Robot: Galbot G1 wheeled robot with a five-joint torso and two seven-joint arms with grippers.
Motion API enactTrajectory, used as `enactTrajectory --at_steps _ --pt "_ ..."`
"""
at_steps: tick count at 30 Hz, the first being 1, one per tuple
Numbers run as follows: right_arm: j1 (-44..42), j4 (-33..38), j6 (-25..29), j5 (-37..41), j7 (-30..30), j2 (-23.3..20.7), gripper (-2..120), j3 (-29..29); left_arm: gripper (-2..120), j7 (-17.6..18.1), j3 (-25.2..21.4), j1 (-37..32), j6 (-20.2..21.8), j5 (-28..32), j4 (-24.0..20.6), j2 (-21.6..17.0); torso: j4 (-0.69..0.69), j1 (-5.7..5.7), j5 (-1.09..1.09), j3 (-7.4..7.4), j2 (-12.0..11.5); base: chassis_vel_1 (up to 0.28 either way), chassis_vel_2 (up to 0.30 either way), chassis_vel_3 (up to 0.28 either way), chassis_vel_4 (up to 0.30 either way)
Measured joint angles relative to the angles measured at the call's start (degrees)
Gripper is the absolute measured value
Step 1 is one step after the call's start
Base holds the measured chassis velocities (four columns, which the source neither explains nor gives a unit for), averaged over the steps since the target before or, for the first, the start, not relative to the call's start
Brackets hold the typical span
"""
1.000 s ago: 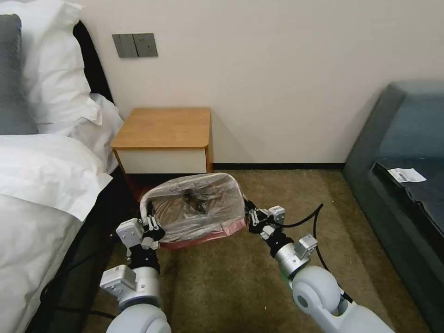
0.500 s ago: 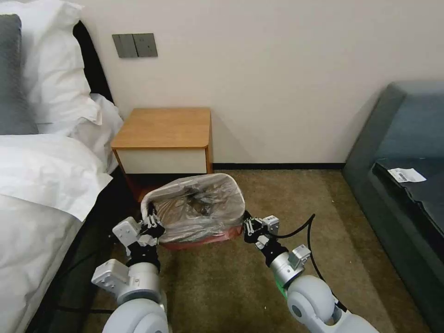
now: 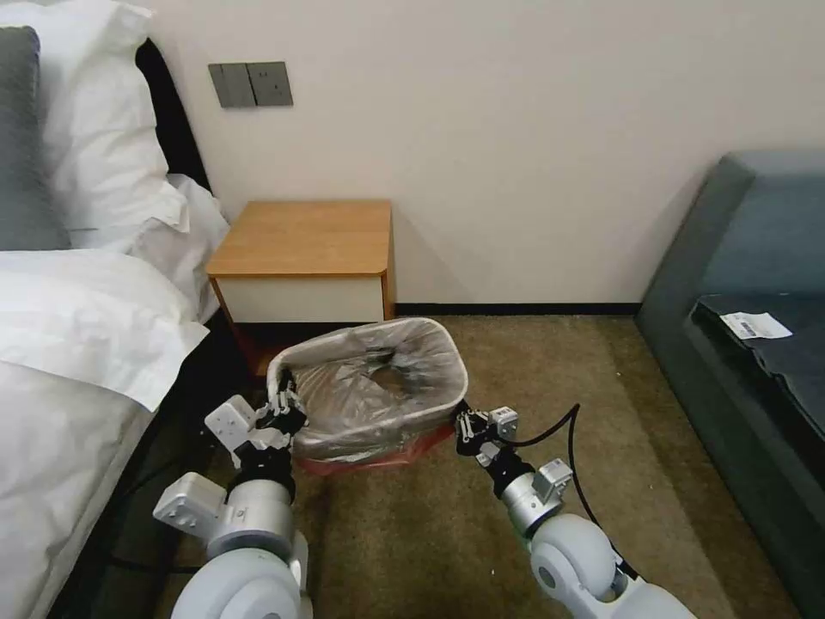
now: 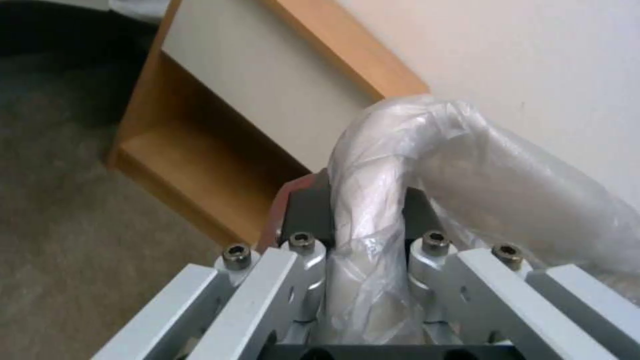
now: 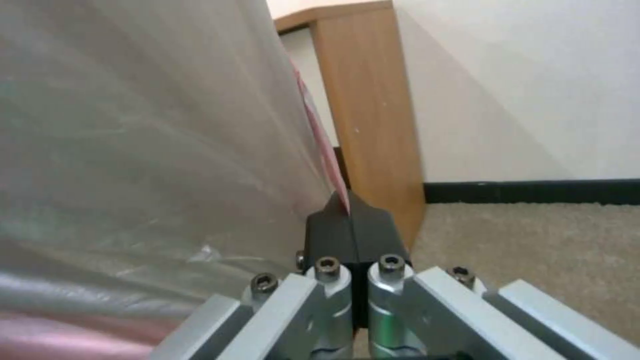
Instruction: Pick up the garbage bag from the table and place it over the trash can.
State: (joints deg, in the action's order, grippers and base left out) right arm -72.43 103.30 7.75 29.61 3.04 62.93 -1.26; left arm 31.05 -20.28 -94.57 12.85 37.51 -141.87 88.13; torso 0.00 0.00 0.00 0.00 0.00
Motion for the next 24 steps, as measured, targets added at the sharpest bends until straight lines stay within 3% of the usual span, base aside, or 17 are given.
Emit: enactTrajectory --at_steps 9,15,24 --pt "1.1 -2.1 0.3 -0.1 0.0 0.7 0 -0.2 11 0.7 0.0 0.0 0.7 2.7 -0.6 -0.1 0.0 0.0 0.0 0.0 0.0 0.0 0.0 0.0 0.0" --pt "1.3 -3.8 1.1 -0.6 0.1 1.5 0 -0.5 11 2.4 -0.5 0.1 2.2 8.9 -1.3 0.2 0.0 0.0 0.0 0.0 0.0 0.0 0.0 0.0 0.0" --pt "1.4 -4.5 1.2 -0.8 0.1 1.9 0 -0.7 11 3.3 -0.8 0.2 2.9 11.2 -1.4 0.3 0.0 0.0 0.0 0.0 0.0 0.0 0.0 0.0 0.0"
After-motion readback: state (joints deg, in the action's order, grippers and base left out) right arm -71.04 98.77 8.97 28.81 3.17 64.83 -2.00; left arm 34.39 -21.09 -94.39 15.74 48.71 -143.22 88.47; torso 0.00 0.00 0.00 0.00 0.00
